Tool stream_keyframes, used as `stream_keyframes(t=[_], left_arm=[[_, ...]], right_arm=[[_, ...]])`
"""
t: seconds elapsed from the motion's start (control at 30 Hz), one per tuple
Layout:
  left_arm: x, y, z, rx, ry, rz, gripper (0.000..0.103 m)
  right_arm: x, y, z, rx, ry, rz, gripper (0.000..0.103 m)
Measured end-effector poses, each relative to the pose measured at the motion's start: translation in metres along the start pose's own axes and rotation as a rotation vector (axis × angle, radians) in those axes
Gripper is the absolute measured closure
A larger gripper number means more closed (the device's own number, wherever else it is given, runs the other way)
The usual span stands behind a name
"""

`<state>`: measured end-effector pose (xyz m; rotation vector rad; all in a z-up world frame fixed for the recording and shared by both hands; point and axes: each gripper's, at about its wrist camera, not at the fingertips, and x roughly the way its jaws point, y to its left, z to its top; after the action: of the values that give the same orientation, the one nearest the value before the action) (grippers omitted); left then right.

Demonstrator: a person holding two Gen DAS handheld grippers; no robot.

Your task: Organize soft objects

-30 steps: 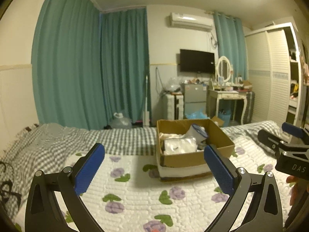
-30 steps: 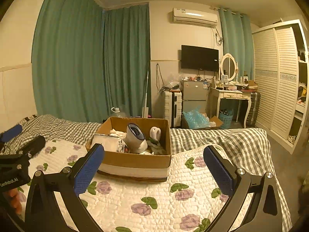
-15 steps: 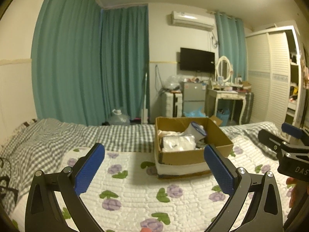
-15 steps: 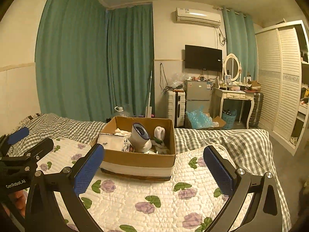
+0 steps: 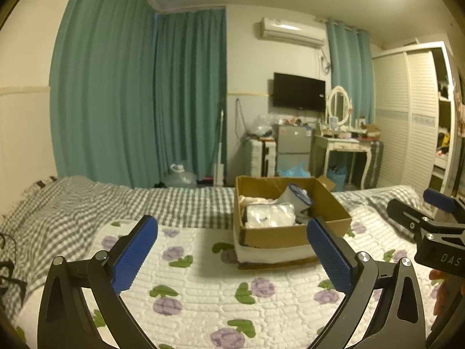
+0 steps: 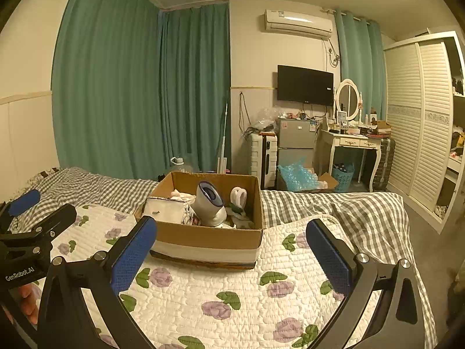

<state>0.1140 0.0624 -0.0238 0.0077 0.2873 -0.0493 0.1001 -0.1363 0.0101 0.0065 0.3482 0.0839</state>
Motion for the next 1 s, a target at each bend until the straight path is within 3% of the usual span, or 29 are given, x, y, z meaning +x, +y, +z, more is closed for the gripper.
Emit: stream_keyframes(t=[1.0], left_arm=[[-0.0013, -0.0035, -0.0016, 0.013, 0.0, 0.012, 0.0]], right_arm=[[0.0003, 0.0005, -0.0018, -0.006, 0.006, -0.009, 0.0]])
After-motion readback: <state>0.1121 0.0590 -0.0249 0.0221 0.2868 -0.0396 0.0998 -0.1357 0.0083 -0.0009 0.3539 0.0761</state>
